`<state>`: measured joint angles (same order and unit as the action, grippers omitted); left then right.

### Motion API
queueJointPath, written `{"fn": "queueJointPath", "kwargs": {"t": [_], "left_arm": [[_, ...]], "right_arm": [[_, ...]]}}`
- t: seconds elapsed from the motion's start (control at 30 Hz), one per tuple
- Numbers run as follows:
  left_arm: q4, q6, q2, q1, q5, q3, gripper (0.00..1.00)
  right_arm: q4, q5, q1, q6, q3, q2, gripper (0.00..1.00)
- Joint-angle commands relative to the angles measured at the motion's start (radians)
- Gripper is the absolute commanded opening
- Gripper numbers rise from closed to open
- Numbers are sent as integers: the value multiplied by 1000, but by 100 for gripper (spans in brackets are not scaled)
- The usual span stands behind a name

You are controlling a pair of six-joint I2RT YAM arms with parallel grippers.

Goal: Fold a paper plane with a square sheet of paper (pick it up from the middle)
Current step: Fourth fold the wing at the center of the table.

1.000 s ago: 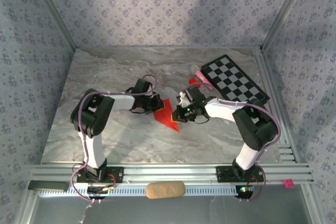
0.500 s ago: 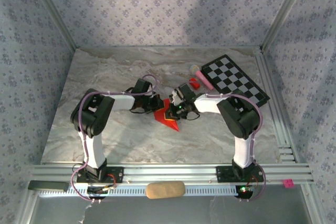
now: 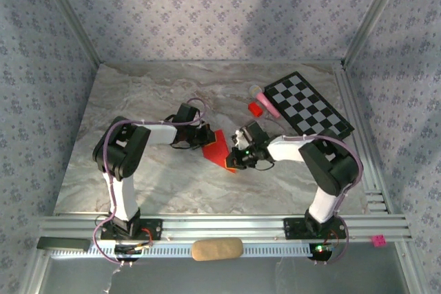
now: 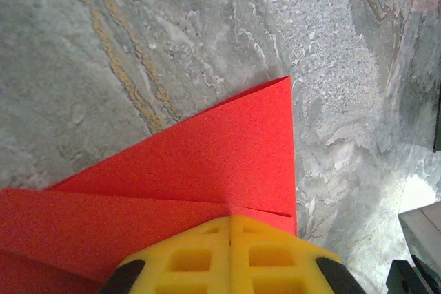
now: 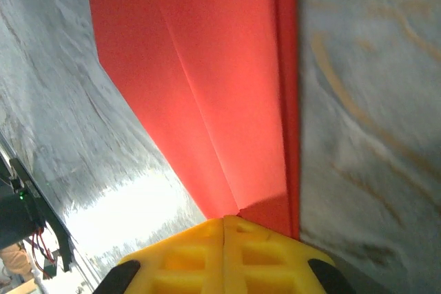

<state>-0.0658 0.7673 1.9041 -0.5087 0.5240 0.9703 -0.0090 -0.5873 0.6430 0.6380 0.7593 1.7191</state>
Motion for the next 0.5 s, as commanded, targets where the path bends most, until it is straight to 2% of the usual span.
{"fn": "queueJointPath", "kwargs": {"t": [0.0,0.33,0.47], "left_arm": [[54,-15,44,16,-72,-29,7],[48,-11,40,16,-65,-36,7],[34,6,37,16,-57,-45,7]], "right_arm": [[-100,19,-9,-36,-55,-37,7],[-75,18,-26,18,-154,-157,7],[-80,58,-26,71,-140,-229,13]]}}
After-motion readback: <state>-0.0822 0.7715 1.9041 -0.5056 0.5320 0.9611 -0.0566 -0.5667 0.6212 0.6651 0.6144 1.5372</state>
